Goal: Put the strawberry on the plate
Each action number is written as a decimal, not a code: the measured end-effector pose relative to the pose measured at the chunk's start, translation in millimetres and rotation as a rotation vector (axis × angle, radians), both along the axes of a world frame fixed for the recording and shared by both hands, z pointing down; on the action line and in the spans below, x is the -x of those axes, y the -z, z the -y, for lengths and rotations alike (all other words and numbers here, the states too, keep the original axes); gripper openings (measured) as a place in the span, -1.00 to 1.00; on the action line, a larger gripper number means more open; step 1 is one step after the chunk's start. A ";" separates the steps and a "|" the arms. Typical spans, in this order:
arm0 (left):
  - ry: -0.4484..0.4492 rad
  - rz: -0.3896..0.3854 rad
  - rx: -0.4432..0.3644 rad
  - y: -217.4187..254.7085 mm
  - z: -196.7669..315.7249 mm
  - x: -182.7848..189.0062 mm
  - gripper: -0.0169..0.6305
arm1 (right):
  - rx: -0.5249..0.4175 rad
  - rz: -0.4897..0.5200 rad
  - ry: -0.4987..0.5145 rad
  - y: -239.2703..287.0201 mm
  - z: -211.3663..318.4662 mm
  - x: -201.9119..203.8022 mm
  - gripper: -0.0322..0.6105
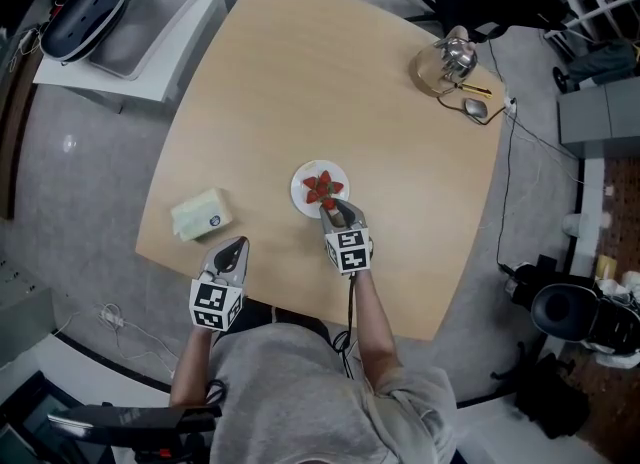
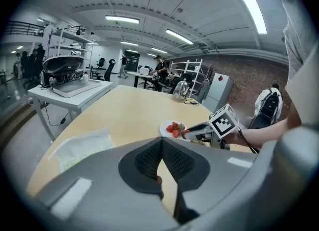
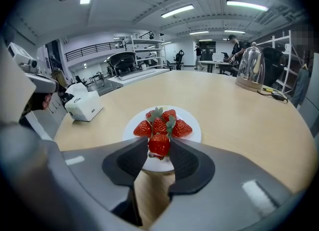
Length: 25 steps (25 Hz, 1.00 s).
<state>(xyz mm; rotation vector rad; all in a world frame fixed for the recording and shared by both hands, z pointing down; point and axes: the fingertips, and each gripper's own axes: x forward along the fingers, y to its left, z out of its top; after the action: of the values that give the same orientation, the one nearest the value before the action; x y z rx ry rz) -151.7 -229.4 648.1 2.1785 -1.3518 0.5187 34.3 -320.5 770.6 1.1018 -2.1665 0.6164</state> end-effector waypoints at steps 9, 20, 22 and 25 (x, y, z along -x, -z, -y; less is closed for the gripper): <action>0.002 0.001 0.014 -5.5 2.4 4.3 -0.89 | 0.017 -0.009 -0.002 -8.4 1.6 4.0 -0.45; 0.001 -0.004 0.021 -5.3 2.1 5.8 -0.89 | 0.023 0.003 -0.022 -8.0 3.3 3.2 -0.45; -0.003 -0.003 0.020 -4.9 1.2 4.8 -0.89 | 0.021 0.020 -0.035 -6.1 4.1 2.9 -0.44; -0.006 -0.003 0.015 -3.1 -0.4 4.5 -0.89 | 0.015 0.044 -0.046 -2.4 3.2 4.4 -0.36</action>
<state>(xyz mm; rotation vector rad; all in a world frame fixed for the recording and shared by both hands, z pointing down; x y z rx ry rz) -156.2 -229.0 651.2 2.1705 -1.3365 0.5265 29.9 -323.7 772.9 1.1424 -2.1753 0.6821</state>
